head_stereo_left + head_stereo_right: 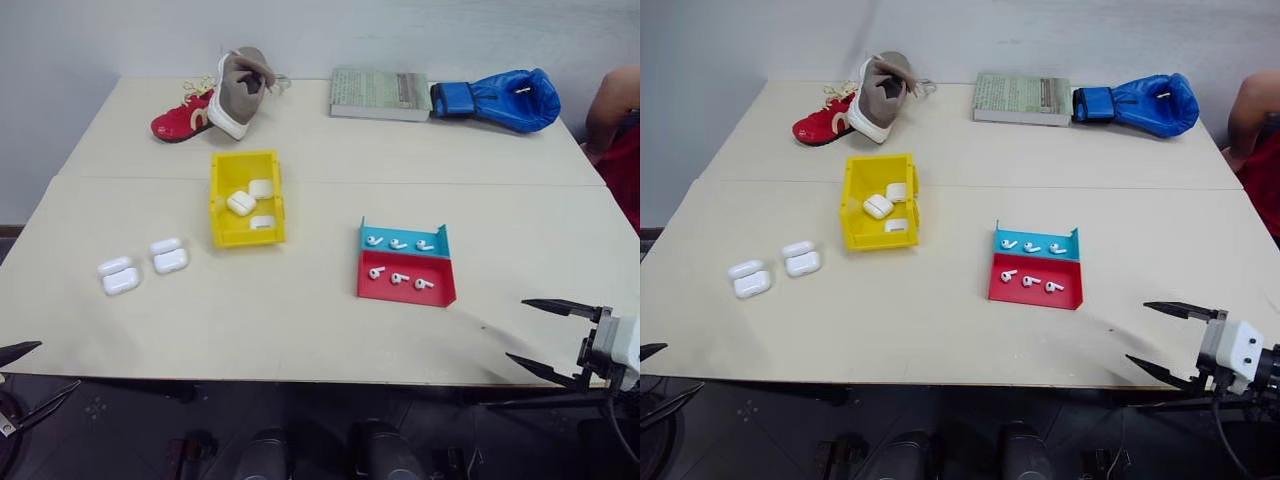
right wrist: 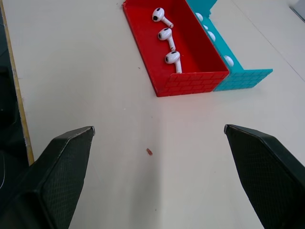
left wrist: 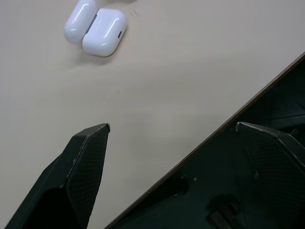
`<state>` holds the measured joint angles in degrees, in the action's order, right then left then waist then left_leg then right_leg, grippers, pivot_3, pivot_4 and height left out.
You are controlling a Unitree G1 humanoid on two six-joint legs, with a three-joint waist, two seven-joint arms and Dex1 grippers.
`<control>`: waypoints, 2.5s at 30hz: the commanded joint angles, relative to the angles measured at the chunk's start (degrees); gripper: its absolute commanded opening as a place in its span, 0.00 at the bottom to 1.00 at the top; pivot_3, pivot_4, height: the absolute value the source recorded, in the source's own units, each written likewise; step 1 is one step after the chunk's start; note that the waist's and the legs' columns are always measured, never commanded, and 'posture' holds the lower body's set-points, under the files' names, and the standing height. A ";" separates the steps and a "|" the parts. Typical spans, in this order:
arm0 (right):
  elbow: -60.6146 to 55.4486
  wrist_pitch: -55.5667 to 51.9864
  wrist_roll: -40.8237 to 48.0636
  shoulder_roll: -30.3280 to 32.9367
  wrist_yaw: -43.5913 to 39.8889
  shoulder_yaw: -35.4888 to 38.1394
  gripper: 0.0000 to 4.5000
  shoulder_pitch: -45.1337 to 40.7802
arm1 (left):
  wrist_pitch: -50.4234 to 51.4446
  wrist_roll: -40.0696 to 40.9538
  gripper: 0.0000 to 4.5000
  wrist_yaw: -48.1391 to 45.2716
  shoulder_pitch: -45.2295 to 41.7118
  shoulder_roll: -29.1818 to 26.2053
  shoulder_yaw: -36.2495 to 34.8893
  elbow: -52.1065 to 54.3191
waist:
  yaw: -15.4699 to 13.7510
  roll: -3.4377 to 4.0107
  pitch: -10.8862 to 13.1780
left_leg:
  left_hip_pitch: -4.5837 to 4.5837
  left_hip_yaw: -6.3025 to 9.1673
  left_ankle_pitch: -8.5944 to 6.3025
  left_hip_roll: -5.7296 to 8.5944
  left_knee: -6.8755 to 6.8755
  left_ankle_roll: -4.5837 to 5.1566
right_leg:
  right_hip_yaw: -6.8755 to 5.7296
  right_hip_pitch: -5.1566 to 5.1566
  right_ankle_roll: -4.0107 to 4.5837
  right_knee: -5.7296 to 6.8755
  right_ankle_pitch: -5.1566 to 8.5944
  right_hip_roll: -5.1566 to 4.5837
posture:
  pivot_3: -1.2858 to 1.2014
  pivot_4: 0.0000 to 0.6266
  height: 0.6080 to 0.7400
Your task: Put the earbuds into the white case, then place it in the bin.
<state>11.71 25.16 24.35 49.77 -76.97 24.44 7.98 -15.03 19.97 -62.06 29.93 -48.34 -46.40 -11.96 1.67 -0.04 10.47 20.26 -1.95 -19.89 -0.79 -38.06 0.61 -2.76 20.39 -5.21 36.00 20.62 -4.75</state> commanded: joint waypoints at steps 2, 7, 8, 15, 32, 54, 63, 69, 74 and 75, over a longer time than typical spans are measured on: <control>0.29 0.80 0.87 -0.09 -0.34 -0.53 1.00 -1.13 | 0.43 1.83 1.00 0.56 0.68 0.75 -1.62 1.50 | 0.00 0.00 0.00 | 0.00 0.00 0.00 0.00 0.00 0.00 | -0.01 0.00 0.00 0.00 0.00 0.00 | 0.52 0.24 1.00; -2.99 -3.27 2.21 -1.07 1.44 -2.95 1.00 -3.58 | 7.02 6.40 1.00 2.06 0.90 2.01 -3.76 5.11 | 0.00 0.00 0.00 | 0.00 0.00 -0.01 0.00 -0.01 0.00 | -0.01 0.00 -0.01 0.02 0.00 0.00 | 0.52 0.24 1.00; -3.59 -3.75 2.32 -1.33 1.85 -3.31 1.00 -4.12 | 10.01 8.29 1.00 2.49 1.05 2.24 -4.47 6.27 | 0.00 -0.01 0.00 | 0.00 0.00 0.00 0.00 -0.01 -0.01 | -0.01 0.00 -0.01 0.04 0.00 0.00 | 0.52 0.24 1.00; -15.89 -9.16 13.14 -9.46 1.79 -7.45 1.00 -8.50 | 38.34 16.45 1.00 21.57 4.50 7.04 -13.88 17.64 | 0.18 0.00 0.00 | 0.00 0.04 -0.02 -0.05 0.00 -0.03 | -0.02 0.02 -0.01 0.11 -0.01 0.02 | 0.52 0.24 1.00; -16.94 -7.77 15.03 -18.12 -0.92 -11.74 1.00 -15.47 | 102.51 33.49 1.00 62.09 -25.32 1.93 -16.03 41.40 | -0.36 -0.37 -0.24 | 0.01 0.35 0.03 0.04 -0.10 -0.15 | -0.06 -0.04 0.00 0.32 0.00 0.00 | 0.52 0.24 1.00; -13.14 -2.09 14.14 -19.93 -3.00 -11.17 1.00 -11.42 | 107.53 10.64 1.00 89.13 -58.54 21.00 6.31 33.24 | -0.45 -0.43 -0.24 | 0.08 0.24 0.06 0.08 -0.32 -0.28 | -0.03 0.16 -0.06 0.88 -0.03 0.19 | 0.52 0.24 1.00; -14.68 -2.39 13.84 -19.27 -1.10 -11.23 1.00 -10.76 | 107.53 3.27 1.00 84.35 -60.52 20.96 8.36 29.77 | -0.78 -0.43 -0.24 | 0.08 0.25 0.07 0.08 -0.34 -0.31 | -0.04 0.16 -0.06 0.88 -0.03 0.20 | 0.52 0.24 1.00; -16.47 -3.04 13.70 -18.86 0.39 -11.17 1.00 -10.00 | 106.18 -1.38 1.00 80.74 -61.15 20.78 10.97 25.88 | -1.57 -0.43 -0.24 | 0.08 0.22 0.06 0.07 -0.34 -0.32 | -0.04 0.17 -0.06 0.88 -0.03 0.21 | 0.52 0.24 1.00; -15.89 -2.23 14.15 -18.59 0.11 -10.37 1.00 -8.91 | 105.54 -4.58 1.00 78.61 -61.03 21.66 11.07 25.40 | -1.65 -0.43 -0.25 | 0.08 0.24 0.06 0.08 -0.34 -0.32 | -0.04 0.17 -0.06 0.87 -0.03 0.19 | 0.52 0.24 1.00; -15.71 -2.02 14.23 -18.58 -0.06 -10.24 1.00 -8.60 | 105.16 -5.08 1.00 78.10 -60.98 21.81 11.08 25.16 | -1.65 -0.43 -0.24 | 0.08 0.24 0.06 0.08 -0.34 -0.32 | -0.05 0.17 -0.06 0.88 -0.03 0.19 | 0.52 0.24 1.00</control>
<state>-2.79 22.34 37.67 30.59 -76.78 11.96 -1.16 91.18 16.69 16.66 -30.93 -26.37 -34.94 12.80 0.02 -0.47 10.23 20.34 -1.71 -19.83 -0.71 -38.40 0.29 -2.81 20.56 -5.27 36.88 20.59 -4.55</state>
